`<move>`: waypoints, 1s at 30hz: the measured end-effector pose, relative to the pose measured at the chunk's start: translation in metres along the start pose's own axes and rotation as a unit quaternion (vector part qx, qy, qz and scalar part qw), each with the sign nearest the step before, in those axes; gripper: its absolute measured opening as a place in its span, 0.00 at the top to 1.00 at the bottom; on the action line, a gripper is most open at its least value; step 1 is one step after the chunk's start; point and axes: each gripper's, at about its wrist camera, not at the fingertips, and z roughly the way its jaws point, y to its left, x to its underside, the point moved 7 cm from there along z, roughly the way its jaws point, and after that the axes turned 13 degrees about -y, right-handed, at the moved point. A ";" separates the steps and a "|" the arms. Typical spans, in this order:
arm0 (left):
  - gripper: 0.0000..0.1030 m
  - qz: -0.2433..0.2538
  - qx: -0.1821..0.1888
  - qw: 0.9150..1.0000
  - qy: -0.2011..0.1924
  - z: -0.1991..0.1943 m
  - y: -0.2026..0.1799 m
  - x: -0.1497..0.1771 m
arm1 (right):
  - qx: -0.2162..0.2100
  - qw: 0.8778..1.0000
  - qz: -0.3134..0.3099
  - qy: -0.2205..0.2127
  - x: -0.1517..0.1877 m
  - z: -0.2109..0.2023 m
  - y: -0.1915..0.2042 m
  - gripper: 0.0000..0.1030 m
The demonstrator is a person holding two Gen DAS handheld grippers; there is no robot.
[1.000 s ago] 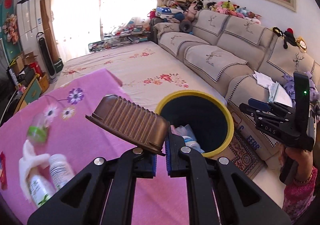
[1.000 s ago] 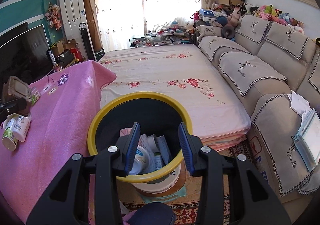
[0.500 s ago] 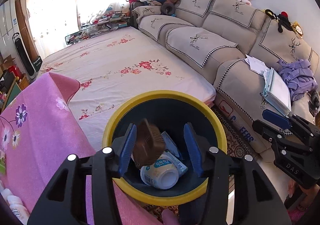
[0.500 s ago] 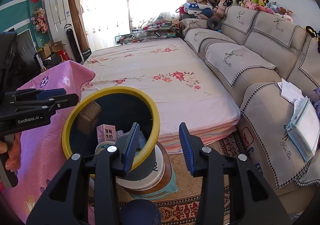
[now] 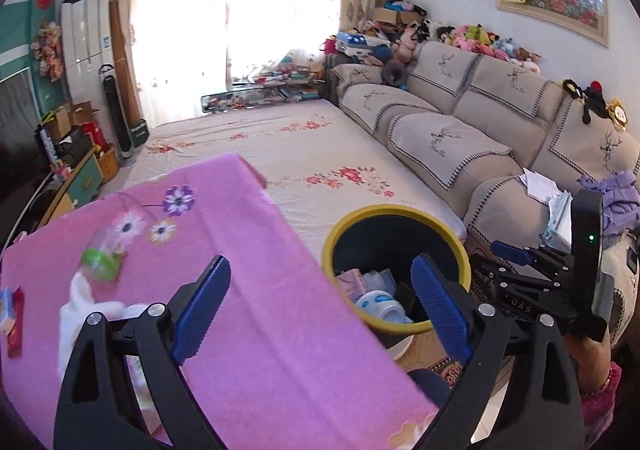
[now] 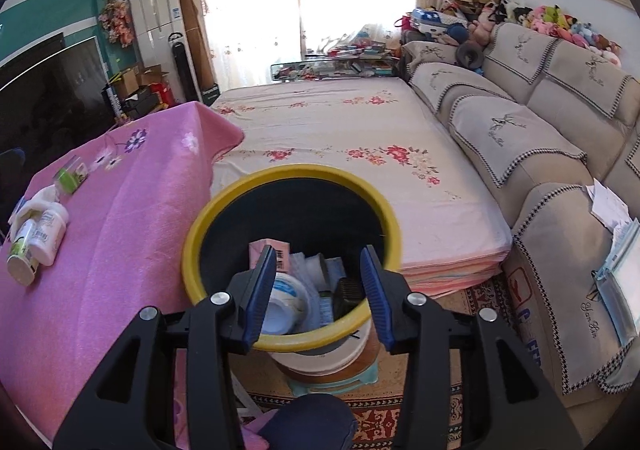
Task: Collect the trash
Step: 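Grasp the white supplement bottle with the right gripper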
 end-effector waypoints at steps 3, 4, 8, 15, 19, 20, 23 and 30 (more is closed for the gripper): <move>0.07 -0.012 -0.052 0.999 -0.005 -0.048 0.049 0.012 | -0.046 0.999 -0.025 0.005 -0.001 0.003 0.048 0.58; 0.05 -0.016 -0.074 0.997 -0.010 -0.064 0.066 0.016 | -0.064 0.997 -0.035 0.008 -0.001 0.003 0.067 0.57; 0.05 -0.034 -0.158 0.987 -0.021 -0.124 0.134 0.040 | -0.141 0.987 -0.071 0.023 0.000 0.004 0.145 0.55; 0.05 -0.090 -0.233 0.968 -0.020 -0.195 0.218 0.087 | -0.234 0.965 -0.111 0.042 -0.003 0.000 0.266 0.55; 0.05 -0.104 -0.240 0.965 -0.025 -0.210 0.234 0.100 | -0.243 0.962 -0.113 0.050 -0.007 0.009 0.308 0.55; 0.05 -0.105 -0.239 0.965 -0.027 -0.211 0.233 0.100 | -0.240 0.963 -0.114 0.056 -0.006 0.014 0.315 0.55; 0.05 -0.105 -0.236 0.966 -0.031 -0.214 0.229 0.100 | -0.238 0.962 -0.103 0.079 -0.003 0.029 0.330 0.55; 0.05 -0.109 -0.233 0.966 -0.030 -0.213 0.236 0.107 | -0.227 0.962 -0.097 0.119 0.008 0.055 0.343 0.55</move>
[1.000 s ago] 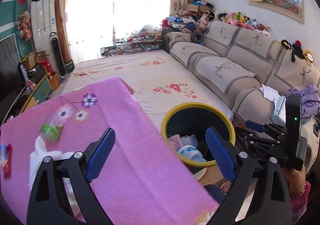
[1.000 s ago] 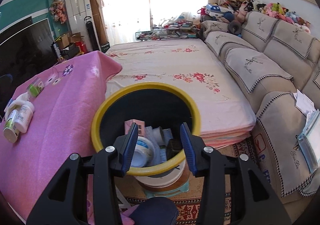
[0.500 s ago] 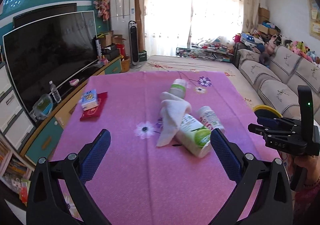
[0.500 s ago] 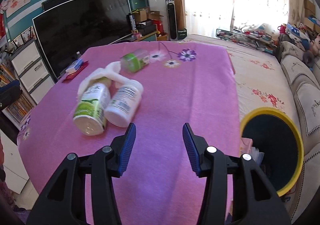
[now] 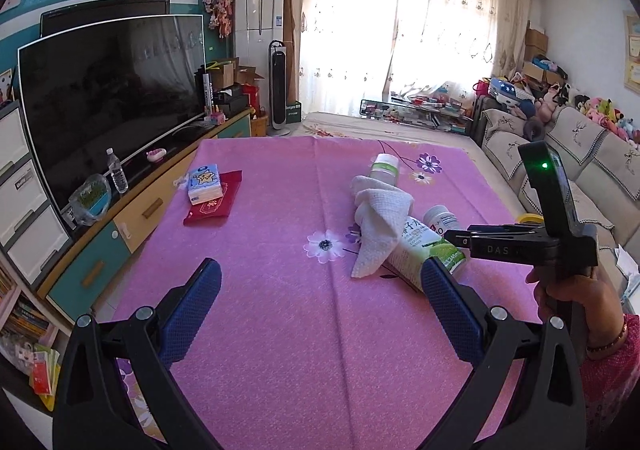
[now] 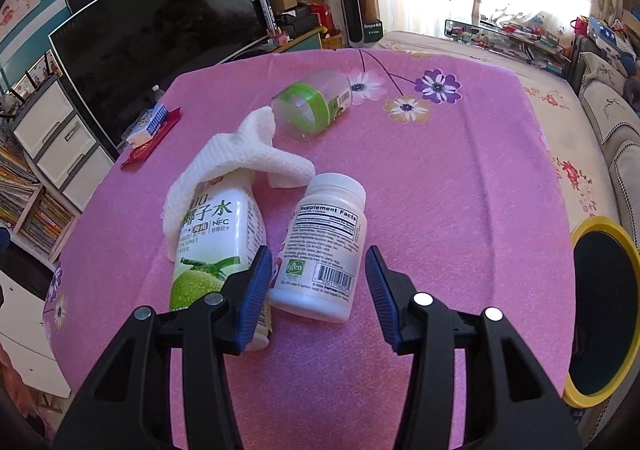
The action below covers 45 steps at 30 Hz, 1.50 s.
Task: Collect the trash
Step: 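Grasp the white supplement bottle with the right gripper, then carry the supplement bottle over the bin and open the right gripper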
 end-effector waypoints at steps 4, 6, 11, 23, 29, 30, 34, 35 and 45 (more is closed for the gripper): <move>0.05 -0.008 0.002 1.000 0.007 0.005 0.001 0.004 | 0.006 1.000 0.000 0.013 0.005 0.013 0.001 0.54; 0.05 -0.008 0.002 1.000 0.011 0.008 -0.002 0.006 | 0.006 1.000 -0.001 0.014 0.007 0.018 0.001 0.54; 0.05 -0.008 0.006 1.000 0.019 0.017 -0.007 0.010 | 0.004 1.000 -0.005 0.003 0.008 0.024 -0.003 0.56; 0.05 0.001 0.016 0.999 0.034 0.034 -0.025 0.017 | -0.008 0.999 -0.001 -0.049 0.003 -0.044 -0.019 0.56; 0.05 0.019 0.026 0.999 0.041 0.041 -0.046 0.019 | 0.023 0.996 0.021 -0.078 0.006 -0.085 -0.061 0.56; 0.05 0.022 0.028 0.999 0.042 0.042 -0.050 0.019 | 0.034 0.996 0.028 -0.082 0.008 -0.092 -0.074 0.56; 0.05 0.033 0.032 0.998 0.045 0.048 -0.065 0.020 | 0.095 0.990 0.058 -0.086 0.016 -0.113 -0.139 0.56; 0.05 0.034 0.033 0.998 0.046 0.050 -0.069 0.021 | 0.111 0.988 0.065 -0.085 0.020 -0.117 -0.156 0.56; 0.05 0.052 0.038 0.996 0.056 0.060 -0.095 0.024 | 0.222 0.967 0.119 -0.042 0.062 -0.119 -0.291 0.56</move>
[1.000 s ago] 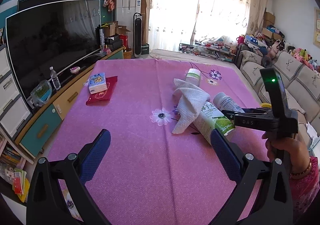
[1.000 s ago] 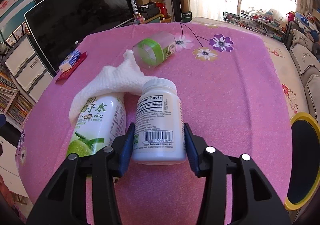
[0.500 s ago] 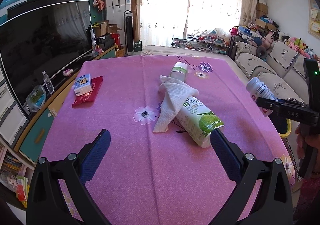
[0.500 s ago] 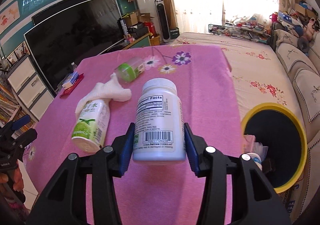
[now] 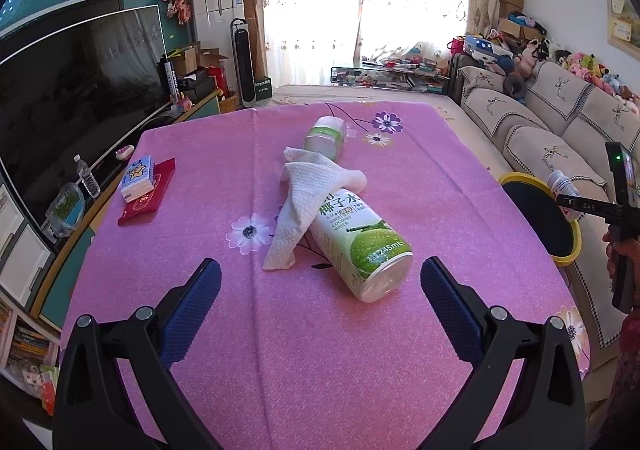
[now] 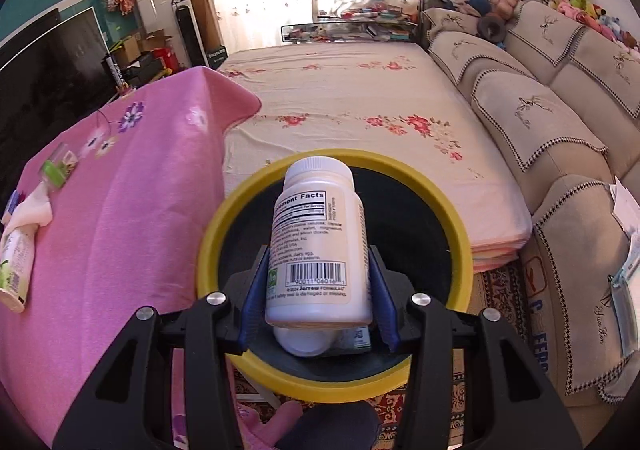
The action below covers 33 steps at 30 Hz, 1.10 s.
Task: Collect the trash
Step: 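Carry the supplement bottle over the bin and open the right gripper, then grasp the green coconut water bottle with the left gripper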
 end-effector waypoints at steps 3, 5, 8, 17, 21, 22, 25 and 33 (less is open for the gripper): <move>0.05 0.007 0.000 1.000 0.003 0.003 -0.005 0.000 | 0.003 1.000 0.005 0.009 0.005 0.012 -0.010 0.56; 0.05 0.010 0.002 1.000 0.004 0.006 -0.007 -0.001 | 0.006 1.000 0.005 0.013 0.008 0.018 -0.011 0.56; 0.05 0.014 0.005 1.000 0.008 0.009 -0.012 -0.001 | 0.010 1.000 0.007 0.016 0.010 0.027 -0.012 0.55; 0.05 0.010 0.012 0.999 0.029 0.027 -0.019 0.012 | 0.018 1.000 -0.001 -0.018 0.006 0.007 0.000 0.38; 0.05 -0.018 0.017 0.999 0.048 0.040 -0.019 0.021 | 0.010 1.000 -0.005 -0.025 0.007 -0.001 0.010 0.35; 0.05 -0.023 0.016 0.998 0.053 0.044 -0.018 0.023 | 0.009 1.000 -0.007 -0.025 0.007 -0.001 0.012 0.35; 0.05 -0.037 0.020 0.997 0.066 0.054 -0.023 0.029 | 0.001 1.000 -0.005 -0.026 0.006 -0.002 0.015 0.35; 0.05 -0.071 -0.004 0.993 0.089 0.079 -0.028 0.038 | -0.011 1.000 0.001 -0.025 0.007 -0.001 0.017 0.35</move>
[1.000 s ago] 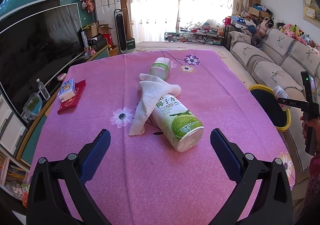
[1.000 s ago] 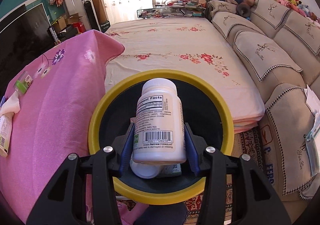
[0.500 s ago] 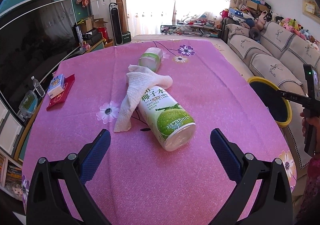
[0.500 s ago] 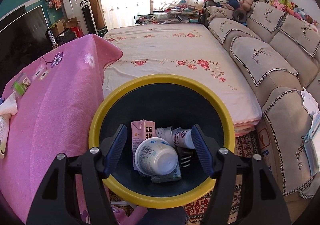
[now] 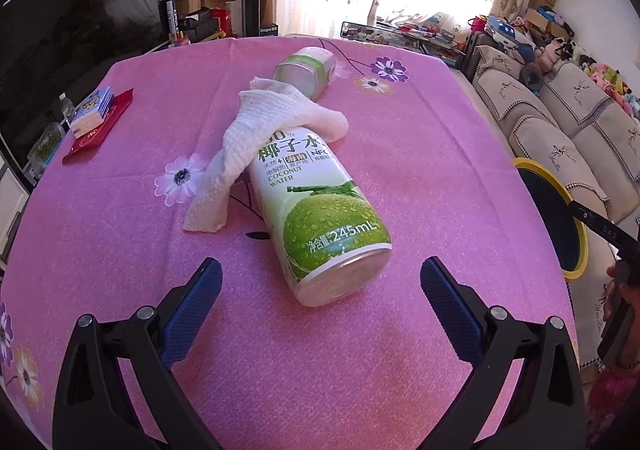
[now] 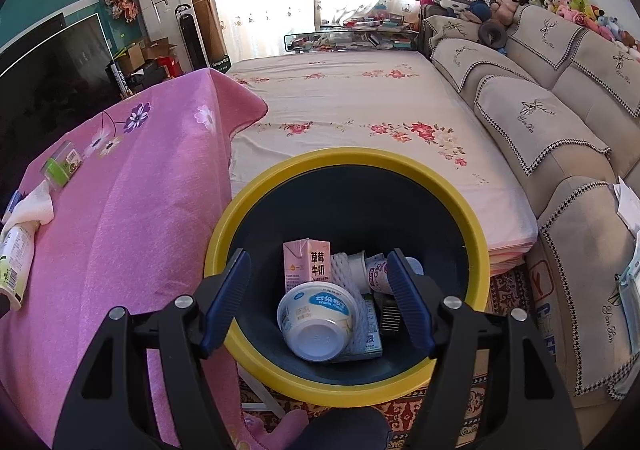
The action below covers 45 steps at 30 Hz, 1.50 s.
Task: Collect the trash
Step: 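Grasp the green coconut water bottle with the left gripper, then carry the coconut water bottle over the bin and open the left gripper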
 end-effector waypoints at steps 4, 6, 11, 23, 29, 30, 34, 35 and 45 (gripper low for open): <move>0.05 -0.004 -0.016 1.000 -0.008 0.010 -0.003 -0.007 | -0.003 1.000 0.008 0.002 0.003 0.003 -0.005 0.35; 0.05 -0.007 -0.024 1.000 -0.009 0.017 -0.004 -0.010 | -0.004 1.000 0.012 0.003 0.004 0.004 -0.007 0.35; 0.23 -0.015 -0.040 0.999 0.001 0.034 0.001 -0.015 | -0.006 1.000 0.017 0.006 0.007 0.005 -0.014 0.35; 0.48 -0.016 -0.022 1.000 0.004 0.026 0.023 -0.010 | -0.011 1.000 0.016 0.006 0.009 0.003 -0.010 0.35; 0.50 0.006 0.002 1.000 0.011 -0.010 0.030 -0.001 | -0.015 1.000 0.009 0.004 0.006 0.000 -0.001 0.35; 0.50 0.007 0.008 1.000 0.011 -0.017 0.032 0.000 | -0.017 1.000 0.008 0.003 0.006 -0.001 0.001 0.35; 0.50 0.015 0.021 1.000 -0.009 -0.050 0.038 -0.001 | -0.025 1.000 0.001 -0.003 0.003 -0.008 0.010 0.35; 0.50 0.018 0.022 0.999 -0.015 -0.057 0.039 -0.002 | -0.026 1.000 -0.001 -0.004 0.002 -0.009 0.012 0.35; 0.50 0.025 0.039 0.998 -0.044 -0.112 0.048 -0.012 | -0.031 0.999 -0.005 -0.017 -0.002 -0.023 0.018 0.35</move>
